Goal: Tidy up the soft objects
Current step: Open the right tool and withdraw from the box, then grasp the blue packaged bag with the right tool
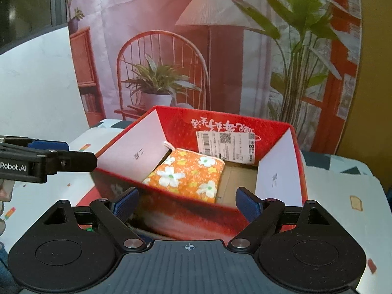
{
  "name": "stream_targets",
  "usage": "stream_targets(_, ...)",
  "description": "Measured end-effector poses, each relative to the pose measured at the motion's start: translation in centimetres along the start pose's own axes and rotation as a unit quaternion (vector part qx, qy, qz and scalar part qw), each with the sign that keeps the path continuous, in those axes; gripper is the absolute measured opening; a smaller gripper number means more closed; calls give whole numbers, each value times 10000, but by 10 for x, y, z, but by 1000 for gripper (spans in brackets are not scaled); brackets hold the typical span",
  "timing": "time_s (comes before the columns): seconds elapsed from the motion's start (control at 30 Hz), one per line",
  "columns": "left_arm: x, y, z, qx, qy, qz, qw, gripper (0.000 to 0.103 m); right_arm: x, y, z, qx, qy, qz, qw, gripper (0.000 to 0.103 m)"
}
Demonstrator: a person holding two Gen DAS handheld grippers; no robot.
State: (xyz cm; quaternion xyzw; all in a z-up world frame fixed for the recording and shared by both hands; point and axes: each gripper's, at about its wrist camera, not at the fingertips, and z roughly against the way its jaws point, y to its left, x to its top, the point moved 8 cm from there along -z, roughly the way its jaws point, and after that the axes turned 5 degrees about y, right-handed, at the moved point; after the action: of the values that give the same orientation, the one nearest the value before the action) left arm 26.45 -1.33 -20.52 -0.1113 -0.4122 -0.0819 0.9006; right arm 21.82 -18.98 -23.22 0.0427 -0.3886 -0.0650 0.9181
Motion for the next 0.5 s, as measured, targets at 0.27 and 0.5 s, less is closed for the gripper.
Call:
stream_targets(0.27, -30, -16, 4, -161, 137, 94, 9997, 87, -36, -2, 13, 3, 28, -156, 9999, 84)
stream_targets(0.5, -59, -19, 5, -254, 338, 289, 9987, 87, -74, 1, 16, -26, 61, -247, 9997, 83)
